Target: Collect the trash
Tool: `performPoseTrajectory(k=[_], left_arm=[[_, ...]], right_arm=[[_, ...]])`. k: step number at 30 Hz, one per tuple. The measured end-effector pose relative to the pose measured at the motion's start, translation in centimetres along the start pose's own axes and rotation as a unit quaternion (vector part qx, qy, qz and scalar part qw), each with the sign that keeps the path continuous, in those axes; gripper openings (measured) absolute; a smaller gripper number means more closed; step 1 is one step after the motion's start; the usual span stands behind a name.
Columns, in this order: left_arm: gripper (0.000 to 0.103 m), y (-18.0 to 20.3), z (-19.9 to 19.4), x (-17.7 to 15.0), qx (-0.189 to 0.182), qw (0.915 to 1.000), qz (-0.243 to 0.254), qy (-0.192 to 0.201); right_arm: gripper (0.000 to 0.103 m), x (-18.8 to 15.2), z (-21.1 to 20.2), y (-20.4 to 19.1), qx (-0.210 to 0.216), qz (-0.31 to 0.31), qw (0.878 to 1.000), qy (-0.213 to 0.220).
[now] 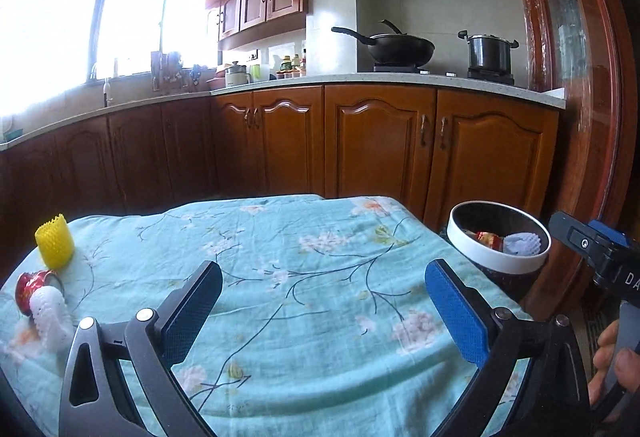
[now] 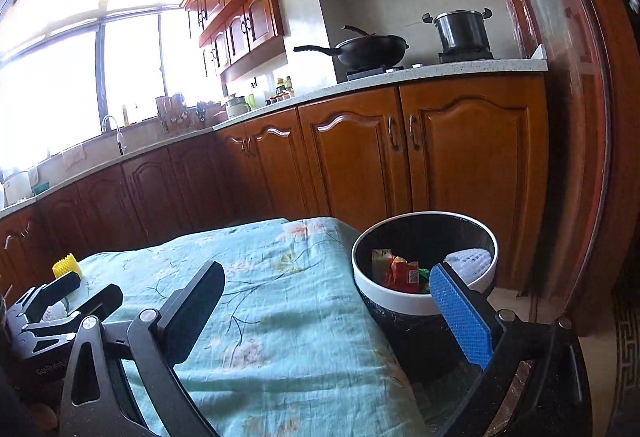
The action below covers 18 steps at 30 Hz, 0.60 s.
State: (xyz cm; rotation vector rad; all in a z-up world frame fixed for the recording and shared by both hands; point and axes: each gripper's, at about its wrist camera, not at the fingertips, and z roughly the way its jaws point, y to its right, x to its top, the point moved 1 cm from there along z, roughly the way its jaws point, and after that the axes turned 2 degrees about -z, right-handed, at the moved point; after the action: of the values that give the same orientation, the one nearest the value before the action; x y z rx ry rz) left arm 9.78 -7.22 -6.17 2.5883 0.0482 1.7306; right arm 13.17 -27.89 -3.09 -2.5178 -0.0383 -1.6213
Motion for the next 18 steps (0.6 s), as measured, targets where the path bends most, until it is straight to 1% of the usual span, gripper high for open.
performPoseTrajectory(k=[5, 9, 18], left_arm=[[0.102, -0.31, 0.33, -0.12, 0.018, 0.9998, -0.007, -0.008], [0.102, -0.67, 0.72, 0.44, 0.022, 0.9997, -0.004, -0.009], [0.102, -1.03, 0.89, 0.42, 0.017, 0.9999, -0.002, 0.0]], right_arm=[[0.103, -0.41, 0.11, -0.27, -0.003, -0.006, 1.0, -0.003], [0.103, -0.53, 0.04, -0.69, -0.004, -0.013, 1.0, -0.004], [0.103, -0.88, 0.19, -0.85, -0.003, -0.018, 1.0, -0.01]])
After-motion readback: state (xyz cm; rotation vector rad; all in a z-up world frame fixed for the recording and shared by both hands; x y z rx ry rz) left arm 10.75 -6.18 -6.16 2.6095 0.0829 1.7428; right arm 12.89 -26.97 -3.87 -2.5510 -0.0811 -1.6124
